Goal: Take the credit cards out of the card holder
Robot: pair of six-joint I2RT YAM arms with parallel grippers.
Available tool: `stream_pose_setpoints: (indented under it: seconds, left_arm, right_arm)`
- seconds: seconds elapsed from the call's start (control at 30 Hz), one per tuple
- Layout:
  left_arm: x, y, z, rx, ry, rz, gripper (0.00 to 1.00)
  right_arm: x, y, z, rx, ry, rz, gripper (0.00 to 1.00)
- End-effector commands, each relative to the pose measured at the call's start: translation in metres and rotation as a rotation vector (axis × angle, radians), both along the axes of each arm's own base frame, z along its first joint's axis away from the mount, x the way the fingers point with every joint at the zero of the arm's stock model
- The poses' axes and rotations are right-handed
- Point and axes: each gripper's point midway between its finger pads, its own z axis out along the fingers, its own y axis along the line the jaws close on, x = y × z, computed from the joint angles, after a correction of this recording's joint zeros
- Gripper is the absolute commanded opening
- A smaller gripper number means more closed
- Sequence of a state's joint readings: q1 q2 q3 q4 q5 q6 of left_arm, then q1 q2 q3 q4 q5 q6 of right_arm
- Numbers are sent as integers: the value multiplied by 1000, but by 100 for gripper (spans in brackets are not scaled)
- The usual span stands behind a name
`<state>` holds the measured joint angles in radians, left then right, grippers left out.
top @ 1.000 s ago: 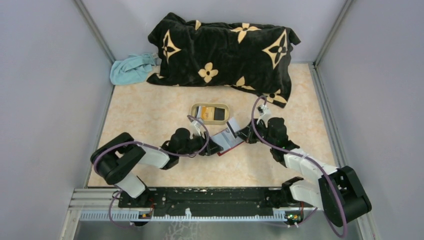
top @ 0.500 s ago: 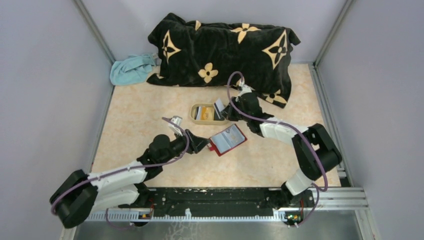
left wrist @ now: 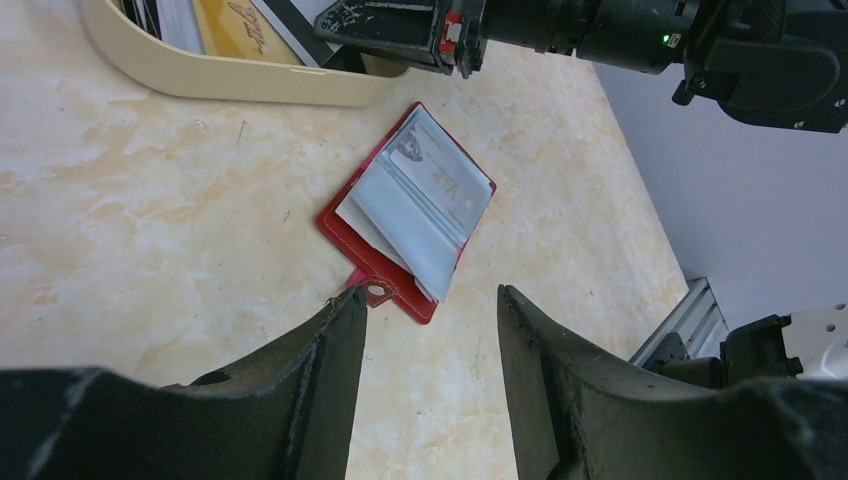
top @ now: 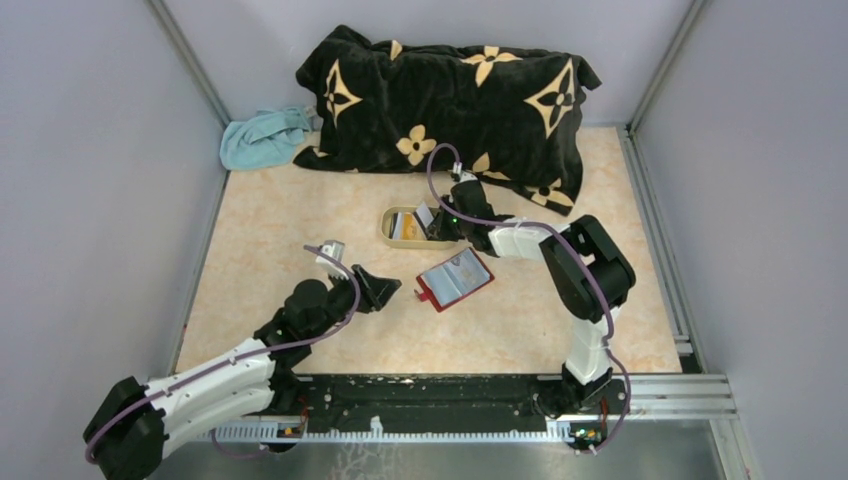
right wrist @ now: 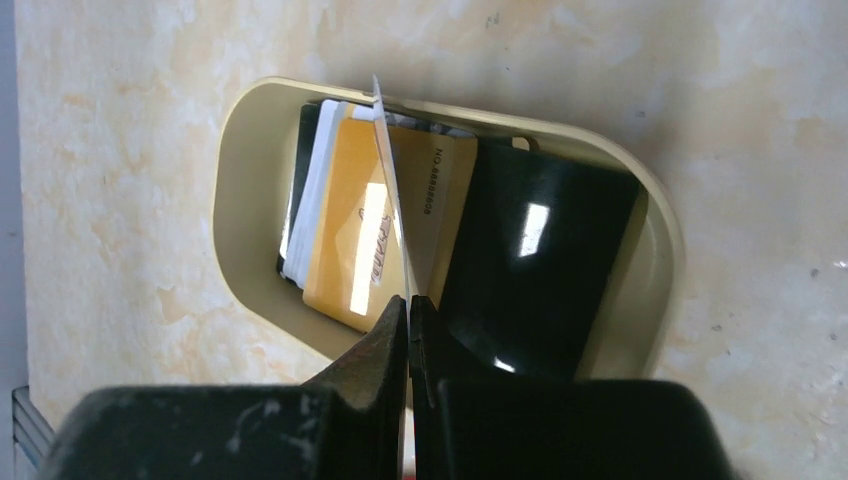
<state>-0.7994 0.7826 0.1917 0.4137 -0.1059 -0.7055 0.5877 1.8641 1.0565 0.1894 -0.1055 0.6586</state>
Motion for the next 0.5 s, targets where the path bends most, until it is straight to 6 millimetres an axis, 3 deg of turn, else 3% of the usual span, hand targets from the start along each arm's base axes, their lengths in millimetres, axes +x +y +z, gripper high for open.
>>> stream_pose_setpoints:
  seconds: [0.0, 0.13, 0.23, 0.3, 0.47]
  left_arm:
    - [3, 10, -6, 42, 3, 38, 57]
    - [3, 11, -6, 42, 4, 38, 57]
    - [4, 10, -7, 43, 6, 36, 57]
    - [4, 9, -8, 45, 7, 32, 57]
    - [5, 5, -11, 44, 14, 16, 57]
  right_arm:
    - [16, 19, 21, 44, -56, 6, 0]
    - [16, 19, 17, 36, -47, 5, 1]
    - [15, 17, 20, 32, -57, 12, 29]
    - [14, 15, 29, 31, -79, 15, 41]
    - [9, 5, 49, 7, -132, 15, 42]
